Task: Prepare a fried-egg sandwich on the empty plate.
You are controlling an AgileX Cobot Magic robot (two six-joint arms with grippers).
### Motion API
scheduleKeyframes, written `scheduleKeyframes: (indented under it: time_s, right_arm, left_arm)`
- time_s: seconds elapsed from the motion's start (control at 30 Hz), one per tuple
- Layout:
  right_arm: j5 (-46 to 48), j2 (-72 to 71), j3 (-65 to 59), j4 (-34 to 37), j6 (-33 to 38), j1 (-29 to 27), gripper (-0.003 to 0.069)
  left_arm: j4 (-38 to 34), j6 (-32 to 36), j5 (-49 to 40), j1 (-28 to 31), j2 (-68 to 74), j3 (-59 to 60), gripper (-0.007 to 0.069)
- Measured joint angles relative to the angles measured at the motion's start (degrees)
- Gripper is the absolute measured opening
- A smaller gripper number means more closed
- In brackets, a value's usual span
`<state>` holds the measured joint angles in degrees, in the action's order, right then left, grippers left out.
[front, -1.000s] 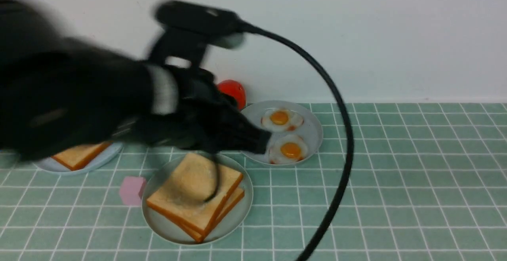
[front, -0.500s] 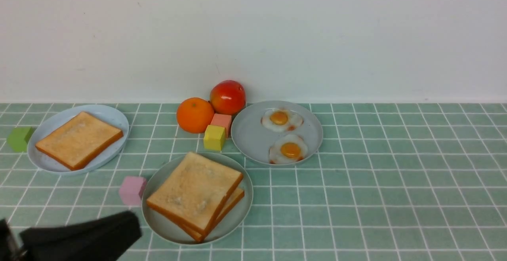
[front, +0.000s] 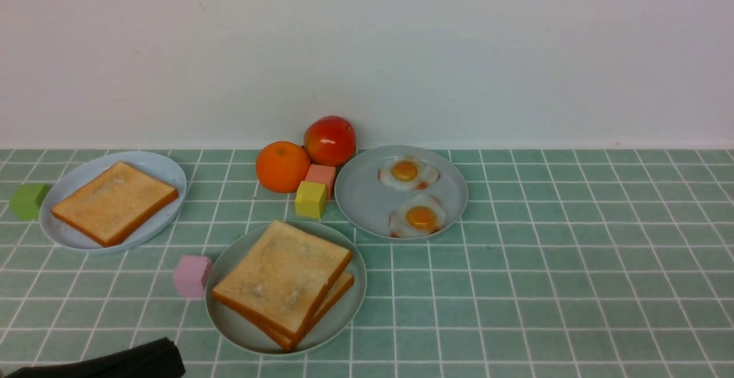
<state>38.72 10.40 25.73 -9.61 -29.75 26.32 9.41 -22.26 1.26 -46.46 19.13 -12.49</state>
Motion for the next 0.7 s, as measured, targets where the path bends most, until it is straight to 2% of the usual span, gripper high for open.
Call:
scheduleKeyframes:
  time_s: [0.13, 0.47, 0.53, 0.6, 0.63, 0.67, 0.7]
  right_arm:
    - [-3.9, 0.0, -5.7, -0.2, -0.2, 0.0, 0.001]
    - [-4.6, -0.6, -14.3, -1.3, -0.6, -0.5, 0.0006]
    - [-6.8, -2.4, -16.3, -1.7, 0.9, -5.5, -0.0012]
    - [-10.8, -3.8, -18.6, -0.7, 5.4, -10.7, -0.0014]
    - [-14.1, -4.9, -20.6, 1.8, 9.3, -14.8, -0.0014]
    - [-14.6, -5.4, -21.3, 2.9, 11.0, -16.0, -0.0014]
    - [-17.9, -6.9, -23.7, 7.8, 18.0, -20.1, -0.0015]
  left_arm:
    - [0.0, 0.0, -0.1, 0.0, -0.1, 0.0, -0.0013]
    - [0.0, 0.0, -0.2, 0.0, -0.1, 0.0, -0.0013]
    - [0.0, 0.0, -0.2, 0.0, -0.1, 0.0, -0.0013]
    - [0.0, 0.0, -0.2, 0.0, -0.1, 0.1, -0.0013]
    - [0.0, 0.0, -0.2, 0.0, -0.1, 0.1, -0.0013]
    - [0.0, 0.0, -0.2, 0.0, -0.1, 0.1, -0.0013]
    - [0.0, -0.1, -0.3, 0.0, -0.1, 0.1, -0.0013]
